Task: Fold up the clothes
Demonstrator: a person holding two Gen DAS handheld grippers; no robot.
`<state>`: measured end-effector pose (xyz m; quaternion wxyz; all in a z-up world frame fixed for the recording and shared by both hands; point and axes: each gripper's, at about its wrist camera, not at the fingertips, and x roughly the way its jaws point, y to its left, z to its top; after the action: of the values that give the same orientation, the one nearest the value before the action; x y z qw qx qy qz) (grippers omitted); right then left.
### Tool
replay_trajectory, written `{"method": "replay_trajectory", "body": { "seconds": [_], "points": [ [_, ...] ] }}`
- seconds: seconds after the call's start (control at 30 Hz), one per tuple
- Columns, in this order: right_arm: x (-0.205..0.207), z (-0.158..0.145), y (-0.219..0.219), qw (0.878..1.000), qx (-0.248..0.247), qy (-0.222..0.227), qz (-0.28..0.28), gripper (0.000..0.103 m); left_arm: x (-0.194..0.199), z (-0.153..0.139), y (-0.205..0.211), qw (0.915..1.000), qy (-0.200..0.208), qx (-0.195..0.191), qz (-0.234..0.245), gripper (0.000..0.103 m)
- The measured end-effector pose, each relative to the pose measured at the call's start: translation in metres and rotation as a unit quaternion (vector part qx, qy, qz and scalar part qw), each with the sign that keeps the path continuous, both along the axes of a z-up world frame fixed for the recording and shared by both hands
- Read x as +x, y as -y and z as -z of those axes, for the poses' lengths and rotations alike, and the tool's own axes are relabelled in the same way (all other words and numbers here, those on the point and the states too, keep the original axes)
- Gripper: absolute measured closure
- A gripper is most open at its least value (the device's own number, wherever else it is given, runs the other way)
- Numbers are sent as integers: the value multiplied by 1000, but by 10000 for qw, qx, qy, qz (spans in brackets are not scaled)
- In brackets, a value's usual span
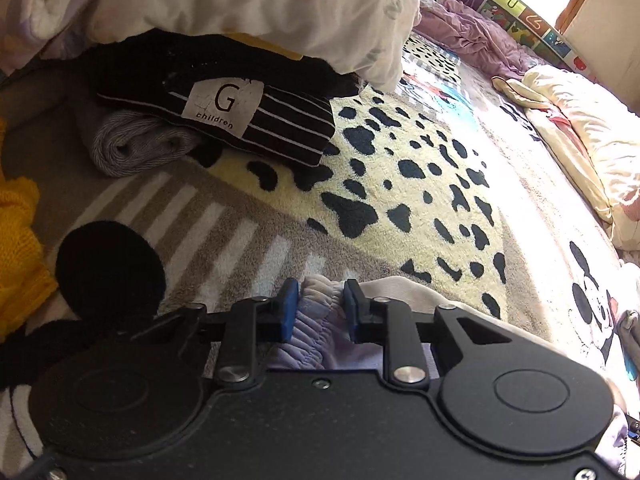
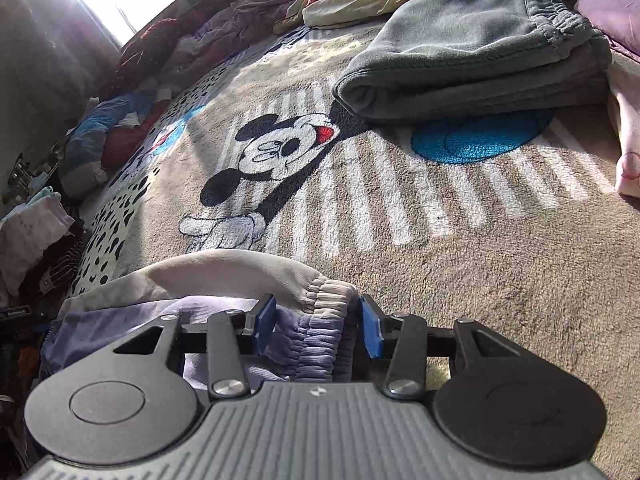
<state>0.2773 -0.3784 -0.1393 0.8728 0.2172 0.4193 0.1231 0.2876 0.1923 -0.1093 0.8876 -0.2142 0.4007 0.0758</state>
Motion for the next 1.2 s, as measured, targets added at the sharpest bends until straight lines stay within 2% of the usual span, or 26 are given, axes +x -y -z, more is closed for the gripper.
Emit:
{"method": "replay_trajectory", "body": {
  "seconds": [0.03, 0.1, 0.13, 0.23, 0.37, 0.43, 0.47, 0.5, 0.53, 0.57, 0.67, 0.73, 0.8, 1.0, 1.13, 1.2],
  "points": [
    [0, 0, -1, 10000, 3, 18, -23, 76, -2, -1, -2, 10000, 95, -8, -5, 85],
    [-1, -3, -2, 9999, -60, 122, -24, 76, -6, -5, -6, 9993, 358, -65, -30, 88],
    [-2, -6, -2, 9998, -81, 198, 4, 77, -9, -9, -9, 9983, 572, -97, -54, 99],
    [-1, -21, 2, 9986, 3, 490, 190, 77, -12, -29, -20, 9927, 1186, -205, -121, 99],
    [9, -46, -3, 9947, 55, 984, 294, 78, -5, -51, -28, 9853, 1689, -135, -227, 99],
    [17, -54, -7, 9930, 86, 1125, 360, 78, 4, -51, -31, 9862, 1617, -115, -342, 98],
    [21, -53, -9, 9932, 58, 1090, 393, 78, 12, -42, -31, 9903, 1331, -84, -386, 97],
    [24, -50, -10, 9940, -13, 1008, 430, 77, 22, -31, -32, 9948, 940, -39, -401, 92],
    [27, -47, -11, 9946, -84, 927, 466, 75, 31, -20, -32, 9976, 548, 6, -415, 78],
    [29, -44, -13, 9950, -156, 845, 502, 71, 32, -13, -32, 9983, 363, 72, -445, 73],
    [38, -35, -16, 9956, -369, 600, 611, 70, 16, -4, -31, 9977, 287, 266, -550, 69],
    [43, -29, -19, 9954, -512, 435, 683, 69, 0, -7, -30, 9972, 381, 271, -582, 62],
    [44, -25, -20, 9946, -632, 318, 753, 65, -15, -9, -29, 9970, 413, 216, -614, 62],
    [-4, -40, -6, 9943, -393, 421, 899, 65, -62, -18, -15, 9968, 496, -87, -613, 62],
    [-48, -44, -3, 9940, -256, 419, 979, 59, -105, -23, -7, 9957, 492, -357, -703, 61],
    [-71, -42, 0, 9929, -93, 383, 1122, 58, -128, -25, -2, 9950, 473, -423, -768, 57]
  ]
}}
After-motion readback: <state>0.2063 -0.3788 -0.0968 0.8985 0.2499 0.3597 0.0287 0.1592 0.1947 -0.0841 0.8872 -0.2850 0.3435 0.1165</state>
